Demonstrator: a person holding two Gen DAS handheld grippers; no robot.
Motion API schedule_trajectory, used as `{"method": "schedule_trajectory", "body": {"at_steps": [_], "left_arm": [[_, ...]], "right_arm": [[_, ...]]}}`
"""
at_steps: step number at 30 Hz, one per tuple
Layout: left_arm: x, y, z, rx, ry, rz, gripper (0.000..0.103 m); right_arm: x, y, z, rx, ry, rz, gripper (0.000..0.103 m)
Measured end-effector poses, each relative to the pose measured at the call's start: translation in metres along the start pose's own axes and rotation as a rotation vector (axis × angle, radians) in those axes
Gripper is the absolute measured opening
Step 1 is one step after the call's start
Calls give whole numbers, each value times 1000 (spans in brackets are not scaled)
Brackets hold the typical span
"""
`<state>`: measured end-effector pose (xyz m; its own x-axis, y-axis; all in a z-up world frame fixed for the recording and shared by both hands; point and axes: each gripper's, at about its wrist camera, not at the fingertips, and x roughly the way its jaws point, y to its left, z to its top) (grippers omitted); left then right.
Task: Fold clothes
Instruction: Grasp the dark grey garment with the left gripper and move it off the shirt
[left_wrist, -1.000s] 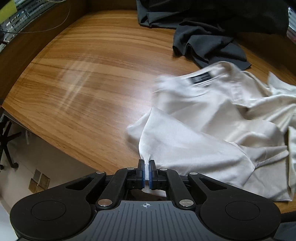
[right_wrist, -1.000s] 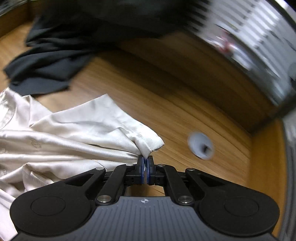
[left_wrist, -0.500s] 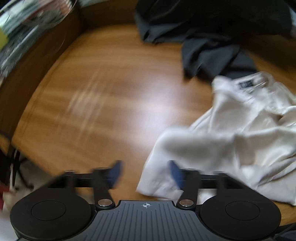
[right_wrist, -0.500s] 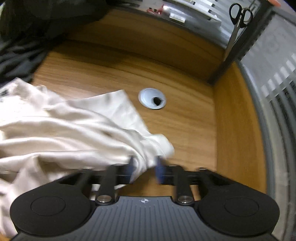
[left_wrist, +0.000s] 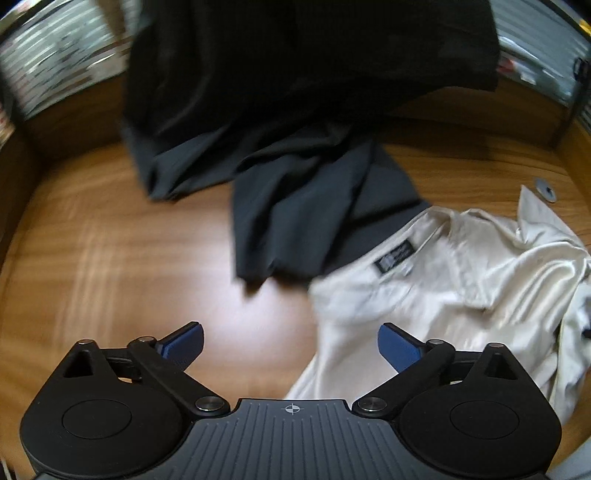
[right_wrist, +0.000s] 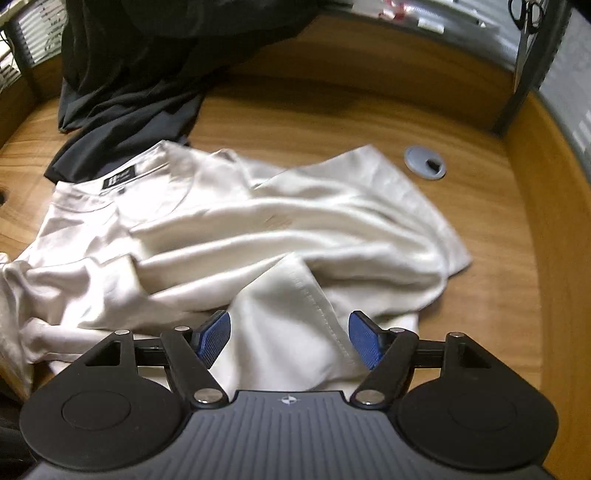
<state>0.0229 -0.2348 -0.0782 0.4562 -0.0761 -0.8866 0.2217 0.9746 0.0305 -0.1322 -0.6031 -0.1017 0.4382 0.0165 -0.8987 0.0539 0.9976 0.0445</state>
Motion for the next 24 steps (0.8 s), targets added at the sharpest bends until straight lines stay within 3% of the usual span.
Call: {"method": "schedule_trajectory", "body": {"at_steps": [13, 18, 24], "left_arm": [[100, -46, 76, 284, 3, -71, 103], [128, -54, 90, 332, 16, -105, 103], [148, -48, 95, 320, 21, -139, 101]], "right_arm": [[-10, 45, -25, 147, 65, -37, 76], [-12, 51, -24, 184, 83, -63, 76], [-15, 59, -23, 229, 105, -95, 76]]}}
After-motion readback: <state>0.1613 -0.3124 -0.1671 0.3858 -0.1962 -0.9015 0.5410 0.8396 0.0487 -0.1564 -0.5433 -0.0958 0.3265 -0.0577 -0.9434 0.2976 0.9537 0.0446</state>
